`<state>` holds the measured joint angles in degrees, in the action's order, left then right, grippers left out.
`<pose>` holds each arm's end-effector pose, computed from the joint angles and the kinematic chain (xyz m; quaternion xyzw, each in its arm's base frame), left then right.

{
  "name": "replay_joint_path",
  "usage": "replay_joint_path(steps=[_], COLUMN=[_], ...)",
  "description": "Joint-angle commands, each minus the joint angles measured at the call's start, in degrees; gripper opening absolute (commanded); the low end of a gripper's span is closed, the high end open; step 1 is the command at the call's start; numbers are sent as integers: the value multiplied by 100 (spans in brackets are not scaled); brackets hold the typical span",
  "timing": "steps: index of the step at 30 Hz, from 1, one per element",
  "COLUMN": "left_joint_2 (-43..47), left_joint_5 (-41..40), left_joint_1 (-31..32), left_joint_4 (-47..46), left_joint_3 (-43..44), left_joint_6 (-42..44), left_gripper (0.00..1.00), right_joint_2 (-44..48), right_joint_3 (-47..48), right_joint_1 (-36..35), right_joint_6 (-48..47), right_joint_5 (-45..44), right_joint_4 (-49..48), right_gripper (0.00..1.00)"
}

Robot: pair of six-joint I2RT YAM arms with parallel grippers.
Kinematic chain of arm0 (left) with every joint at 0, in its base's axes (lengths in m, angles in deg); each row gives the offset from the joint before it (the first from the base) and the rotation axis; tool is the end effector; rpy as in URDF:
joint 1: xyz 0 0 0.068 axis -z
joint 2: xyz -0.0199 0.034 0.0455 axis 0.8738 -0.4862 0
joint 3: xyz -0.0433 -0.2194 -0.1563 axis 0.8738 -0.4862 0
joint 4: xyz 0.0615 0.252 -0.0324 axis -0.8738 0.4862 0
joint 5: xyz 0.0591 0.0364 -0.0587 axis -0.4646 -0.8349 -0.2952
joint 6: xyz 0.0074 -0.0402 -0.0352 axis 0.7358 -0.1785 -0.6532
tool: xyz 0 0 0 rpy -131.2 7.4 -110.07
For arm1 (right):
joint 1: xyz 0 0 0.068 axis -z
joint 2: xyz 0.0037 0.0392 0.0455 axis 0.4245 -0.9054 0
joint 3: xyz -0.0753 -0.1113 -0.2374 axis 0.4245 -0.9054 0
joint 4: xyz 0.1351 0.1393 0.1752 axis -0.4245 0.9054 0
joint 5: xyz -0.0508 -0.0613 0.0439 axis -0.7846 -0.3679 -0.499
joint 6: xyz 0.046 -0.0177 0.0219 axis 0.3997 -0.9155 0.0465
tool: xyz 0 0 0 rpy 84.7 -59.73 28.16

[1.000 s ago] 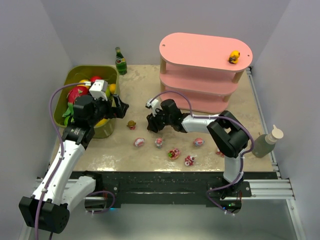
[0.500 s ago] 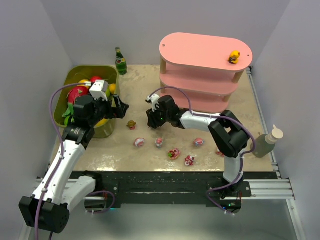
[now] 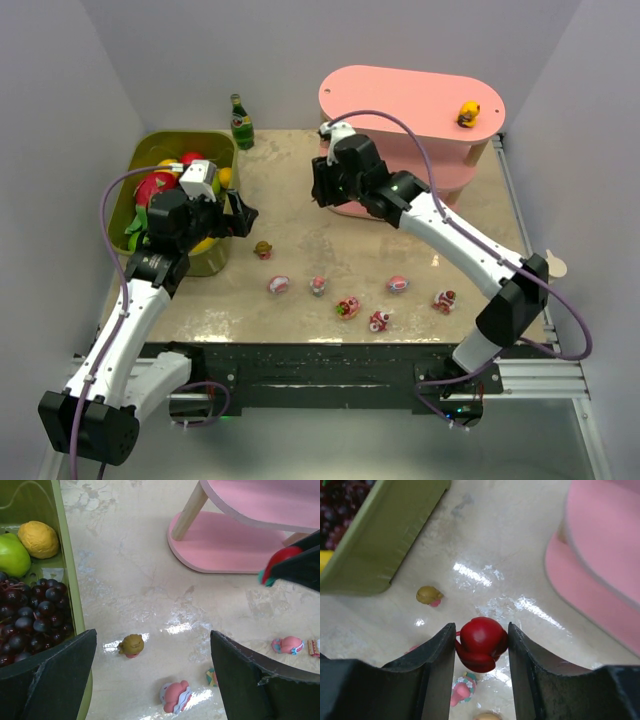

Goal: Place and organize the plastic toys onto the shelf

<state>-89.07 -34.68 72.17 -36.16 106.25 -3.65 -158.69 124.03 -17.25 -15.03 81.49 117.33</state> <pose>0.2058 -0.0488 0.3303 0.0220 0.8140 -0.2233 0.5358 0.2852 0.2555 0.3594 -0.1857 0.8542 0.1953 0.4446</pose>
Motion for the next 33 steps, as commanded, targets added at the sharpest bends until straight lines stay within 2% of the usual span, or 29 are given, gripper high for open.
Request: replay_joint_path(steps=[1,7,13,20,33], left_joint_2=[4,4,13,22,-22], left_joint_5=[-6,21,82,82,73], left_joint_1=[-46,-46,-46,-46,-46], left_joint_4=[-112,-129,-138,-147,-147], left_joint_3=[102,102,102,93,93], left_joint_6=[106,115,98,89,71], left_gripper=[100,100,99,100,100], right_joint_2=[331,648,560,375,-134], right_joint_3=[718,1824,2783,3197,3716], right_joint_1=[1,158,738,1424,1820], right_joint_6=[266,82,-261,-411,-613], right_joint_5=[-1027,-1750,-1795,-1619,-1768], right_joint_4=[1192,1851,2160,2169,2213], right_gripper=[0,0,0,0,1])
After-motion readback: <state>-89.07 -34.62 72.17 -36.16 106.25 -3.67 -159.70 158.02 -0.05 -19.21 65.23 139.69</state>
